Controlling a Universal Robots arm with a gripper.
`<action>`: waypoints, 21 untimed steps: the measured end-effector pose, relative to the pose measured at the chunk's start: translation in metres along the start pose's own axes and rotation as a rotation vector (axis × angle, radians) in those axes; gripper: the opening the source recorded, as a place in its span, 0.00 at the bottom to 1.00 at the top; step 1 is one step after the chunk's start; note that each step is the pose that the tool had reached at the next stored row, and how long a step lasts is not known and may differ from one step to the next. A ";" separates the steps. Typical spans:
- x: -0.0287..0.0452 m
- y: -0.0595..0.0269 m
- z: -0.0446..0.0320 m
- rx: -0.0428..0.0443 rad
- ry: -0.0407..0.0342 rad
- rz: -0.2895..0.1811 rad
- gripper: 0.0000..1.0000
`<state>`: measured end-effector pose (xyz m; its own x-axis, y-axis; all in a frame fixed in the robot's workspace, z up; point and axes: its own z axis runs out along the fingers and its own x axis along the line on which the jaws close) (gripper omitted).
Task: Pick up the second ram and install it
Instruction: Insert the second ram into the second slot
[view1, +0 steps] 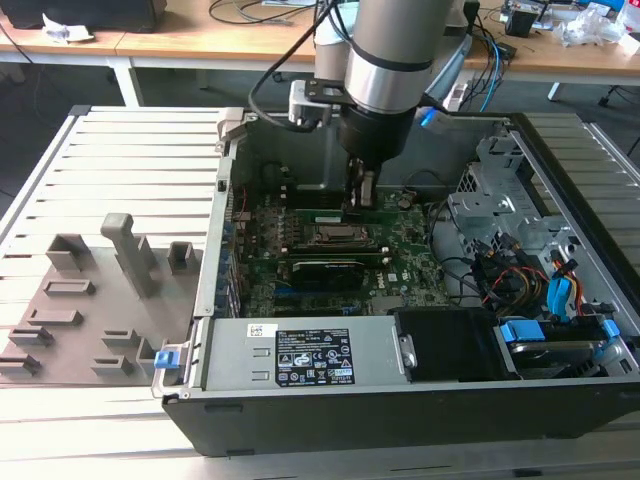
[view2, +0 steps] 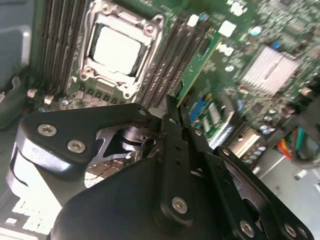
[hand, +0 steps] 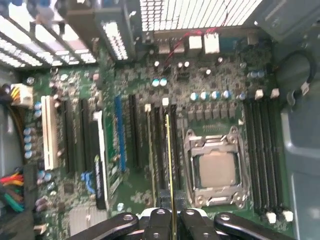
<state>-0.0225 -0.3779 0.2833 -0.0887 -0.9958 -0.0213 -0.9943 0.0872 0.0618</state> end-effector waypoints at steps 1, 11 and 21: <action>-0.0019 0.0065 0.0009 0.0001 0.0002 0.000 0.14; -0.0028 0.0161 0.0170 0.0001 0.0000 0.000 0.14; -0.0023 0.0149 0.0375 0.0001 0.0001 0.000 0.14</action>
<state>-0.0393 -0.3733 0.2469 -0.0886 -0.9958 -0.0212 -0.9943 0.0872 0.0618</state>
